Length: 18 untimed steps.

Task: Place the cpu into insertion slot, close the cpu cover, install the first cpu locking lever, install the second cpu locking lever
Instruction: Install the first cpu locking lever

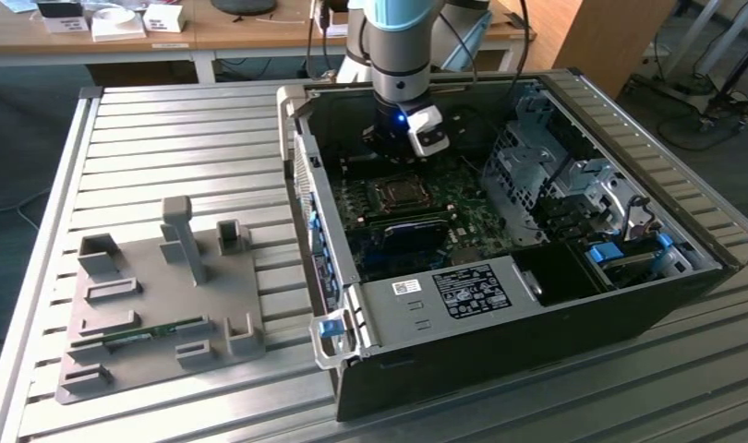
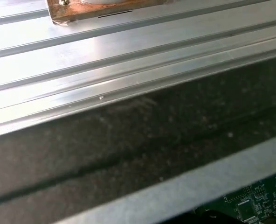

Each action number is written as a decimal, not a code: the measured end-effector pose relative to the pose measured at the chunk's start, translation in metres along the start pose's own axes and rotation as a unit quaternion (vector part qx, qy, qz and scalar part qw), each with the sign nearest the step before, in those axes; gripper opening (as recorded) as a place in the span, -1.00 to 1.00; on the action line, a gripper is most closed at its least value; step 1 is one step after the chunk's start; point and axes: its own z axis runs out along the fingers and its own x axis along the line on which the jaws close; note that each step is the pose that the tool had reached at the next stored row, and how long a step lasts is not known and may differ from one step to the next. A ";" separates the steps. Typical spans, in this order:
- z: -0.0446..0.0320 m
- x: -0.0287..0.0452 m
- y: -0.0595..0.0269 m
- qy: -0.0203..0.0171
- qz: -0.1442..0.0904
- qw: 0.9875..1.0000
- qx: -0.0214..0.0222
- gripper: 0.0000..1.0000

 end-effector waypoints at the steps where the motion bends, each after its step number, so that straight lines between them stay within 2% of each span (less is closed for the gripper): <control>1: 0.0000 0.0000 0.0000 0.000 0.002 1.000 0.000 -0.79; 4: 0.0000 0.0001 0.0003 -0.001 0.009 1.000 0.000 -0.79; 18: -0.0004 0.0043 0.0017 -0.001 0.027 1.000 -0.006 -0.79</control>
